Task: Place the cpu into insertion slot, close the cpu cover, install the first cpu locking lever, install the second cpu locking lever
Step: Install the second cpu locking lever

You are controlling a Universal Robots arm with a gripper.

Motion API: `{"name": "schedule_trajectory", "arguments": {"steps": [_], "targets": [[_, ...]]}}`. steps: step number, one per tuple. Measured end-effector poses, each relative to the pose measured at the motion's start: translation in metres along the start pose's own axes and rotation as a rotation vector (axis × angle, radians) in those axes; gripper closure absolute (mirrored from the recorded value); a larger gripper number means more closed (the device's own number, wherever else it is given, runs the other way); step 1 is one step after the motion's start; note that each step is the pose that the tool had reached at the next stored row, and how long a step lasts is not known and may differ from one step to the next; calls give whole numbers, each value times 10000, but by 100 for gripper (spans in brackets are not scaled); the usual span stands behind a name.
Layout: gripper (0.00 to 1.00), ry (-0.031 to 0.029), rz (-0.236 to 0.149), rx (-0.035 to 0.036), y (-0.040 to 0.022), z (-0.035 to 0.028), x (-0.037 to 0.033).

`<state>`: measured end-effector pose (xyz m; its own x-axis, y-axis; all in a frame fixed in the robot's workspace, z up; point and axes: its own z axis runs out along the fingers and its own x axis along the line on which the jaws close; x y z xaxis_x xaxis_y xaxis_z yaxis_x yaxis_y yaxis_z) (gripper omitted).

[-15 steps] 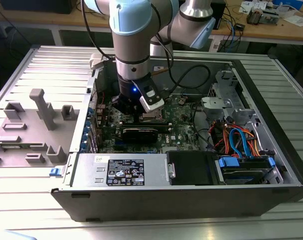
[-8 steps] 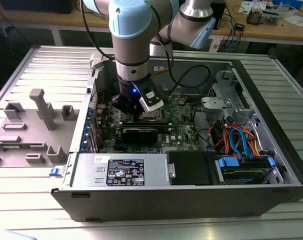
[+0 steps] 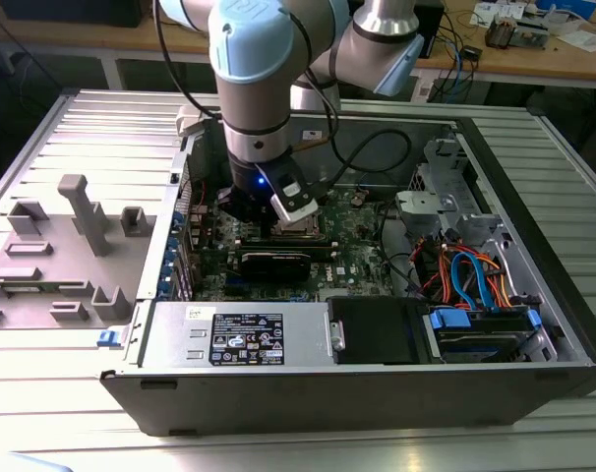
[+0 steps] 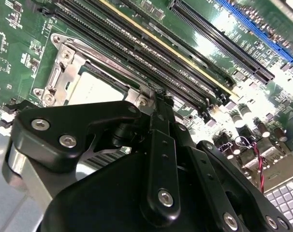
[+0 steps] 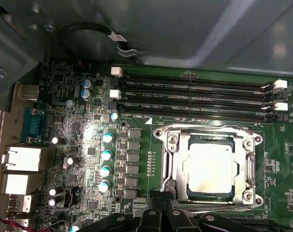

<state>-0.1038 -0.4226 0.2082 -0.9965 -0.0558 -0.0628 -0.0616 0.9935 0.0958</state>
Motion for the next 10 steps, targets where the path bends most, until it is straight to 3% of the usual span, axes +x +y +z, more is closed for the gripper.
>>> {"name": "schedule_trajectory", "arguments": {"steps": [5, 10], "targets": [[89, -22, 6, -94, -1, 13, 3], [89, -54, 11, -242, -2, 25, 4]]}}
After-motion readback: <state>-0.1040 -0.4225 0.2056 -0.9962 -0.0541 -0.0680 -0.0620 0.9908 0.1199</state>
